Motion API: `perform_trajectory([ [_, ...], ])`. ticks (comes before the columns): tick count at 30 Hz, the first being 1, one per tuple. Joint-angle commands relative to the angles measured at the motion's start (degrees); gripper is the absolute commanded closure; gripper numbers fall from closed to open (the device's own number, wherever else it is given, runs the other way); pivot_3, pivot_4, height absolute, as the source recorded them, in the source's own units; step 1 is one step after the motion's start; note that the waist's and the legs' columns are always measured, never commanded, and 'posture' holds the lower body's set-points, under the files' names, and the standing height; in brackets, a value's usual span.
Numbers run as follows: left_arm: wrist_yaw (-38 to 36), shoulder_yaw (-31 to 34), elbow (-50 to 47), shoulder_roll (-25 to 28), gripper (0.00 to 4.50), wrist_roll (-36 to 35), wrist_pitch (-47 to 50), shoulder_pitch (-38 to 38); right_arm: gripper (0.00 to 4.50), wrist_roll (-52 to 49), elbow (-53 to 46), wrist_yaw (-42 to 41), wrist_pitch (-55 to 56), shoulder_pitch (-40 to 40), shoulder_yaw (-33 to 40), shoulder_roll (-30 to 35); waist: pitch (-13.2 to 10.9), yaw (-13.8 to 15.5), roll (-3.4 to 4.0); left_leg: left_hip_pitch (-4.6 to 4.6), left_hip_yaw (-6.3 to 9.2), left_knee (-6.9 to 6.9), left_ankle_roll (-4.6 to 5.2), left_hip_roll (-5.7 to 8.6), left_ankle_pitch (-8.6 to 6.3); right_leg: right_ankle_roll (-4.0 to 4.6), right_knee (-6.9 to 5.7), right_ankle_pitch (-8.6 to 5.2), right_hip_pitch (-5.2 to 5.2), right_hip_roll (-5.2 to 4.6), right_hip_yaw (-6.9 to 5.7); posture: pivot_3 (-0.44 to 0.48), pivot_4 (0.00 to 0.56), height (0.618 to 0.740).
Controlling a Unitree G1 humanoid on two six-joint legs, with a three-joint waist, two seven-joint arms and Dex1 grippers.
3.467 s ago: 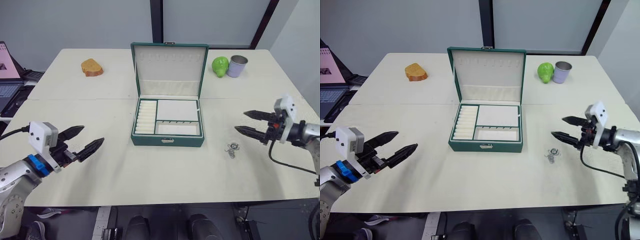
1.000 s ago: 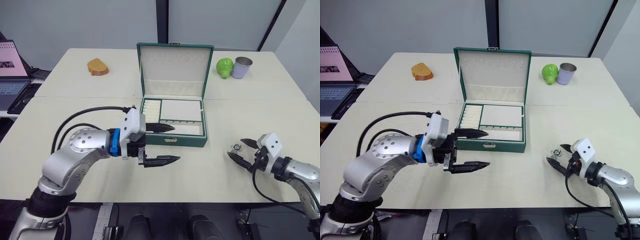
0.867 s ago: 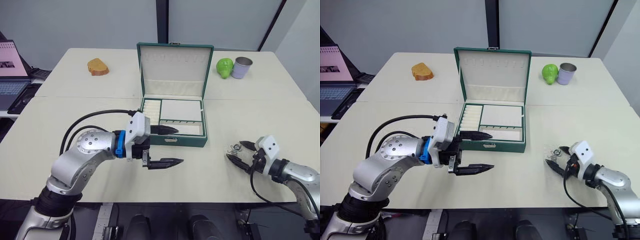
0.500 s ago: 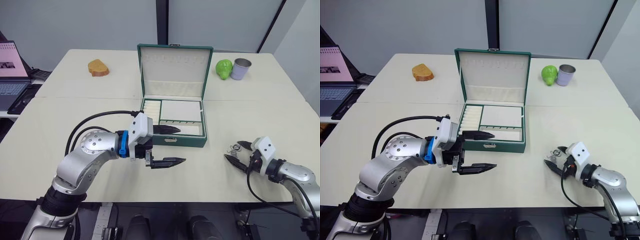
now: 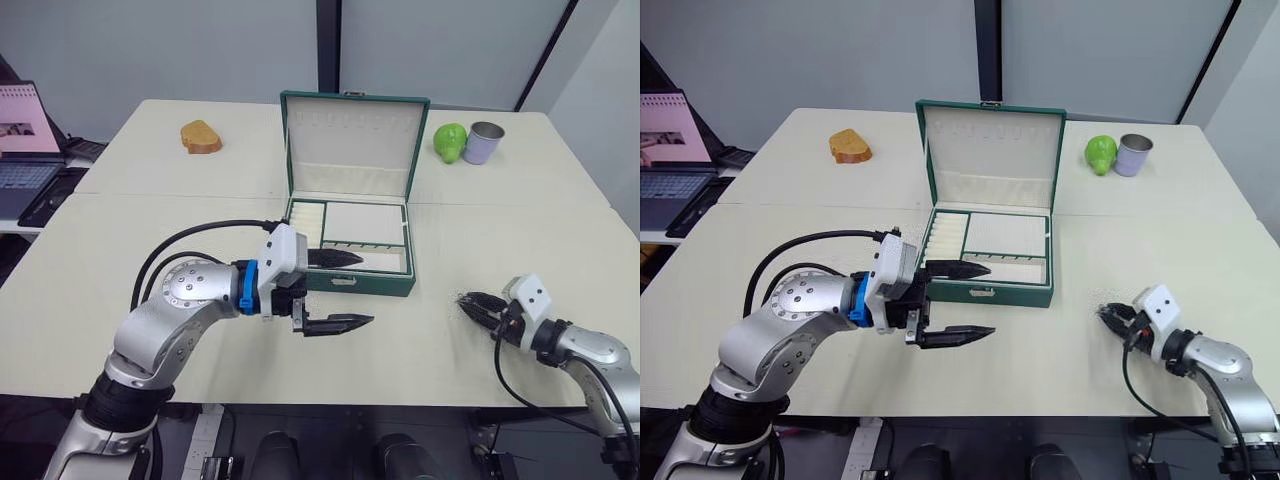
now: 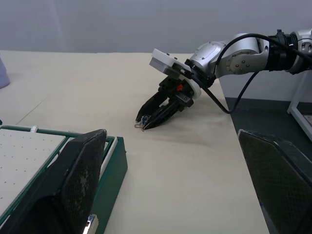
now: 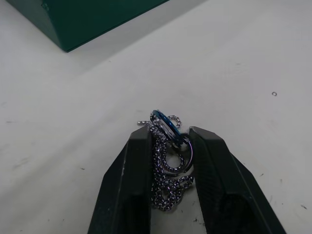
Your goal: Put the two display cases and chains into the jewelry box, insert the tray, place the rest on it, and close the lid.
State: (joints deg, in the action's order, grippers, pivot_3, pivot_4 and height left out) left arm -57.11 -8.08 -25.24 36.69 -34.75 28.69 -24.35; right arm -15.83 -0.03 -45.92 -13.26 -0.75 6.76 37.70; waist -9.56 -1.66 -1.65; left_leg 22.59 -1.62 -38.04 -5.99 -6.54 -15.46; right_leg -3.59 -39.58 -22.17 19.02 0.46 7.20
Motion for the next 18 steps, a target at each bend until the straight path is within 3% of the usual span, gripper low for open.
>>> perform_trajectory([
  [1, 0.03, 0.85, -1.42, -0.52, 0.00, -0.51, -0.14, -1.23, 3.91, 1.41, 2.63, 0.45, -2.19, 1.79, -1.38, -0.33, 0.10, 0.00, 0.02, 0.00, 0.00, 0.00, 0.00, 0.00, 0.00, 0.00, 0.01, 0.00, 0.00, 0.00, 0.00, 0.000, 0.150, 0.740],
  [10, 0.32, 0.70, -1.13, -1.47, 0.00, -0.22, -0.40, -1.36, 3.97, -1.00, 1.60, 0.40, -1.32, 0.65, 1.24, -1.05, 0.13, 0.00, 0.02, 0.00, 0.00, 0.00, 0.00, 0.00, 0.00, 0.00, 0.02, 0.00, -0.01, 0.00, 0.00, 0.000, 0.150, 0.740],
  [18, 0.65, 1.15, -1.30, -1.88, 0.00, -0.03, -0.94, -0.60, 4.03, -7.22, -5.34, -1.49, -4.22, -0.61, 4.79, 0.25, 0.07, 0.02, 0.12, 0.06, -0.01, 0.01, 0.00, 0.01, 0.00, 0.00, 0.01, 0.00, 0.05, 0.00, 0.01, 0.000, 0.150, 0.740],
])
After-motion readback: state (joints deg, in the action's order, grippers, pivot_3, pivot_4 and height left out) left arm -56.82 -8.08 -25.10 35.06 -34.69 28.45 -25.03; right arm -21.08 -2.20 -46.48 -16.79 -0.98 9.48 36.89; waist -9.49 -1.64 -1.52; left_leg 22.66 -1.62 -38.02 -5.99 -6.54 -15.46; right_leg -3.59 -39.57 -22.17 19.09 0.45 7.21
